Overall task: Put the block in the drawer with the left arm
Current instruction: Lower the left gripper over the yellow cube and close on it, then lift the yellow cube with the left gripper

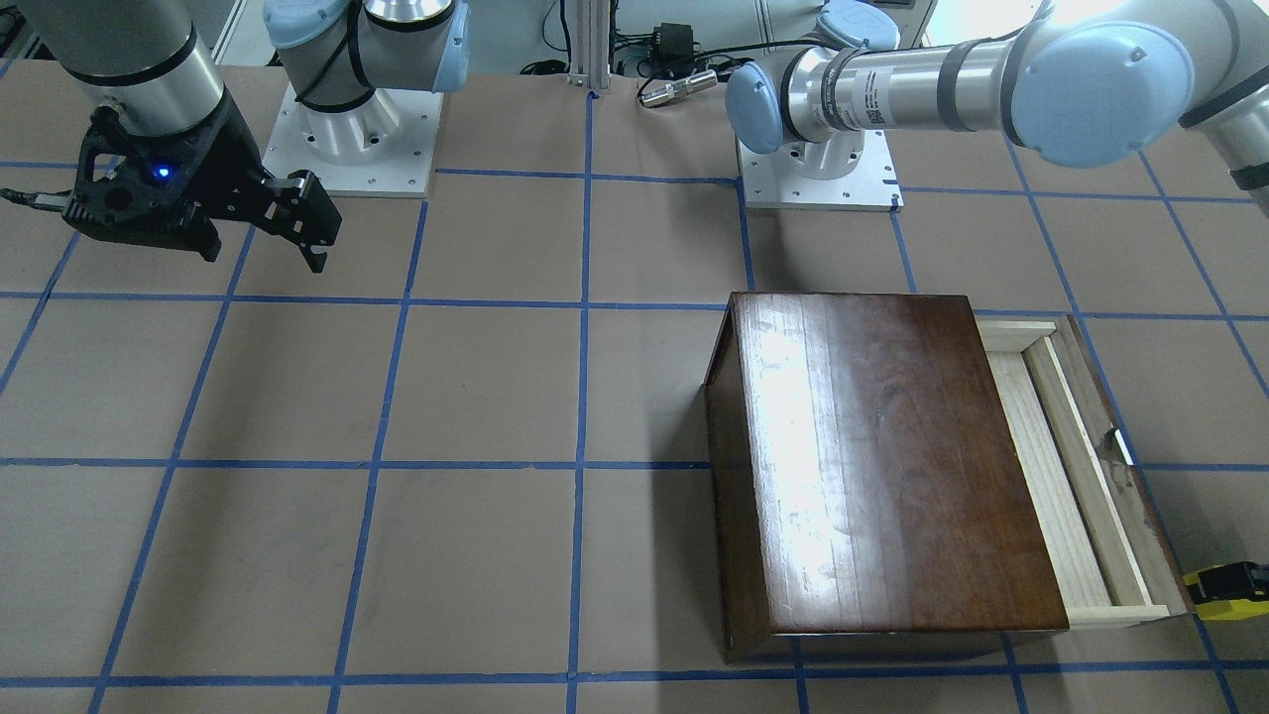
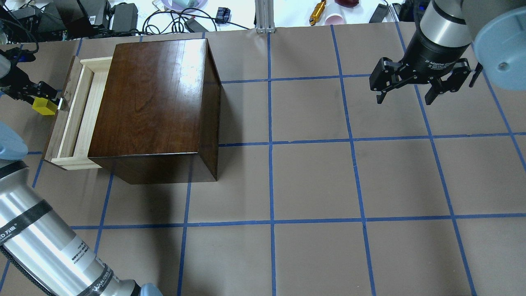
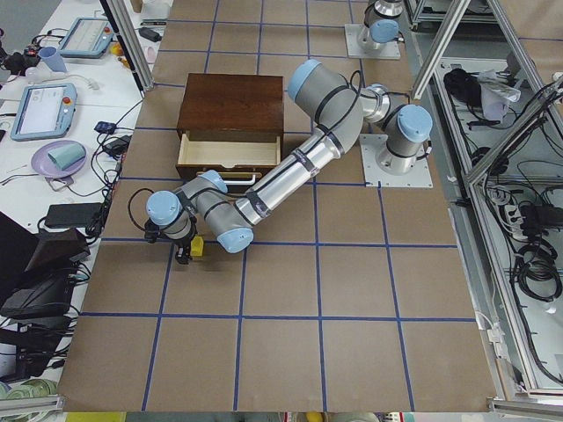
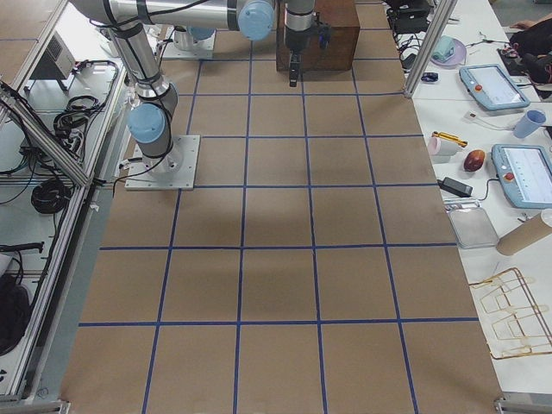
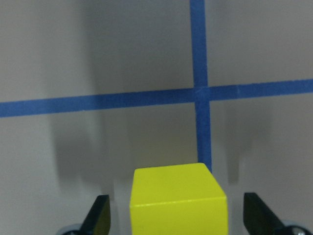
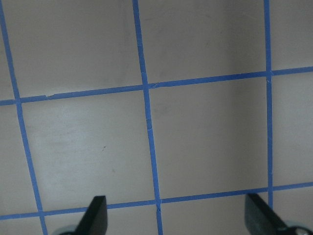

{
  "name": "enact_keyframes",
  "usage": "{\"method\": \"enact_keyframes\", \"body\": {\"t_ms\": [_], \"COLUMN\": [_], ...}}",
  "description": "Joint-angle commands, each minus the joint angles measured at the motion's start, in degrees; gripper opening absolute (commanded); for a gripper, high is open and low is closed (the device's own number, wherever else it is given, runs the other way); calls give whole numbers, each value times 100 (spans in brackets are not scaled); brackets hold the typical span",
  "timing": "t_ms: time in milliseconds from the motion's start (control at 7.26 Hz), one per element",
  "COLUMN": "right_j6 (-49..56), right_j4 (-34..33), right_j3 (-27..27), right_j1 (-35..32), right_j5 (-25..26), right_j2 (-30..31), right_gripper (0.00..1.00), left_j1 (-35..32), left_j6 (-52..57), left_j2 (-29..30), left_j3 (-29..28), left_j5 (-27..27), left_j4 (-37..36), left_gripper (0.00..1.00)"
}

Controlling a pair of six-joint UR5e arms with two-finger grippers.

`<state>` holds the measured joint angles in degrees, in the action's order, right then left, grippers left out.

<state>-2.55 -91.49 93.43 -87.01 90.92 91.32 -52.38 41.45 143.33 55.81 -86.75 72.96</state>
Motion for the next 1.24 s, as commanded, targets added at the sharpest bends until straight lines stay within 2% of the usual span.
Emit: {"method": "enact_keyframes", "body": {"t_ms": [0,275,413,551,1102], "right_j6": [0,0,0,0,0], "right_j4": [0,0,0,0,0], "right_j3": [0,0,0,0,0], "right_j1": [0,0,0,0,0], "right_j5": [-4,-4,-4,5,-4], "right_j2": [0,0,0,0,0], "right_gripper": [100,100,100,100,100], "left_j1": [0,0,0,-9,-44], "left_j6": [3,47,56,56,-5], "left_j2": [-7,-68,-86,-173,-1147], "left_j3": [44,70,70,70,97], "left_j5": [-9,-18,-26,-35,-105], "left_j4": [7,25,34,77,1190], "left_gripper": [51,37,33,33,33]}}
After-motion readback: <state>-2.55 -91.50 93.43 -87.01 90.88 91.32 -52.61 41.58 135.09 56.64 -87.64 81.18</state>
